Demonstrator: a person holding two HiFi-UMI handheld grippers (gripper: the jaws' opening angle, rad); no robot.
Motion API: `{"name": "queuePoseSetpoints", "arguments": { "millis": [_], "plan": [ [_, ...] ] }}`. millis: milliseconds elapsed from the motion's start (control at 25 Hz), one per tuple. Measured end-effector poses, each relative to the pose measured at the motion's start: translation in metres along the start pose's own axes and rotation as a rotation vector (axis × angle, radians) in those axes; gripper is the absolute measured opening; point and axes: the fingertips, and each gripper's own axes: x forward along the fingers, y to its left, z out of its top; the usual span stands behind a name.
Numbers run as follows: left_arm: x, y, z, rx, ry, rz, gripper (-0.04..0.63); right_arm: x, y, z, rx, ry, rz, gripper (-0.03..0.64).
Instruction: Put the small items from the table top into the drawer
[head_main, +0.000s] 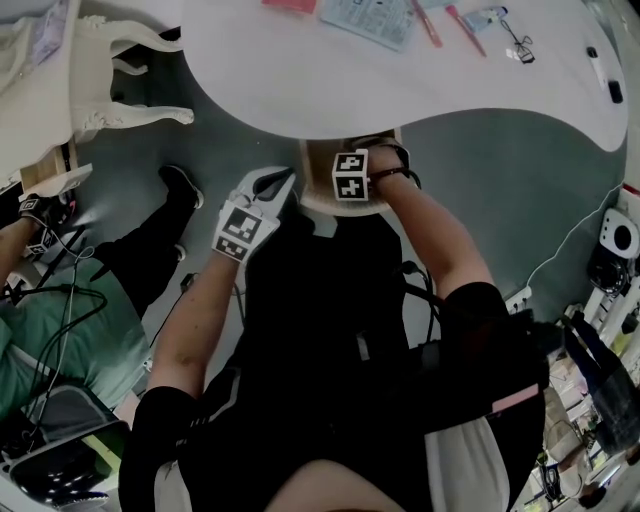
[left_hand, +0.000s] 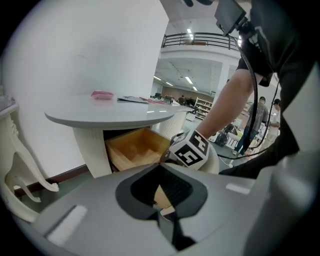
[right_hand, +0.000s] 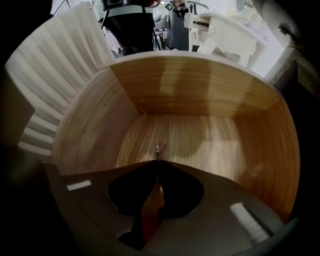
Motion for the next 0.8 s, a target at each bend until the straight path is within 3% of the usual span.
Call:
{"name": "queuePoseSetpoints", "arguments": {
  "millis": [240,720,800],
  "plan": [
    [-0.004,-0.002,0.001,0.002,-0.006,0.002,0.000,0.003,0.000,-0.002,0.002,0.032,-0.005,0.018],
    [-0.011,-0.004,-0.007,-0.026,-0.007,0.017,0.000,0.003,-0.005,0.004,0.095,-0.044,-0.019,0.023],
    [-0.012,-0.006,-0.006,-0.030,-0.008,0.017,0.000,0.003,-0.005,0.002,0.104,-0.039,-0.020,0.068]
  ]
}}
